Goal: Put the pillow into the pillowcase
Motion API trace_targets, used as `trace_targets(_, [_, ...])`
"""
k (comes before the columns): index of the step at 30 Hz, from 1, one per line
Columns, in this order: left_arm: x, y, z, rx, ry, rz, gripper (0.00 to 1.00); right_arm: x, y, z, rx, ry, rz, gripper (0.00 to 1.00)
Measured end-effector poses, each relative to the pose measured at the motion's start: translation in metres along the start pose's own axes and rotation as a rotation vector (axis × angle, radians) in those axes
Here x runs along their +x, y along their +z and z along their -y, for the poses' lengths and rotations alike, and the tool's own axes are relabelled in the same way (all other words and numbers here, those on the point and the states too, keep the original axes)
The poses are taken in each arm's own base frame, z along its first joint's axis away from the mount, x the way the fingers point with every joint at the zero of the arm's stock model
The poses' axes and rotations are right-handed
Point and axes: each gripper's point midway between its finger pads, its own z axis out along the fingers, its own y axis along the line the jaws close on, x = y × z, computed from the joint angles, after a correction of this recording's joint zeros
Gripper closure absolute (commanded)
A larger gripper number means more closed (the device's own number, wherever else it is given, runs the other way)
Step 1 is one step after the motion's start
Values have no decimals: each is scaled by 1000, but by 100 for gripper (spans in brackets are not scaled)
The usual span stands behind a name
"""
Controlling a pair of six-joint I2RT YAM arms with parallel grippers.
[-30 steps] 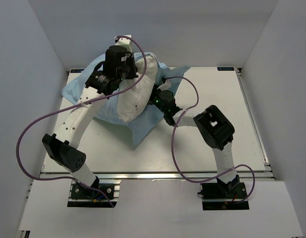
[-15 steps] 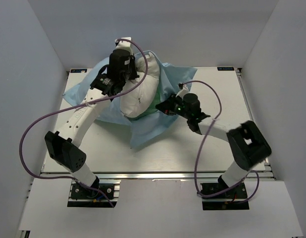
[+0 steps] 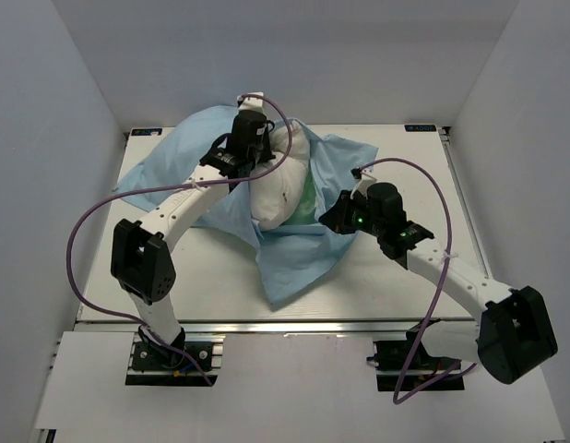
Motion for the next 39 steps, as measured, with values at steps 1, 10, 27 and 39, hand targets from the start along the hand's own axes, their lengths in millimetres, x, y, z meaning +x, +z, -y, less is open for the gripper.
trace_targets(1, [6, 2, -2, -5, 4, -12, 100, 1, -2, 1, 5, -4, -3, 90])
trace_targets(10, [41, 1, -1, 63, 6, -40, 100, 14, -8, 2, 22, -2, -90, 100])
trace_targets(27, [15, -99, 61, 562, 75, -26, 2, -71, -28, -33, 0, -66, 134, 100])
trace_targets(39, [-2, -153, 98, 739, 148, 33, 85, -75, -29, -31, 13, -62, 128, 100])
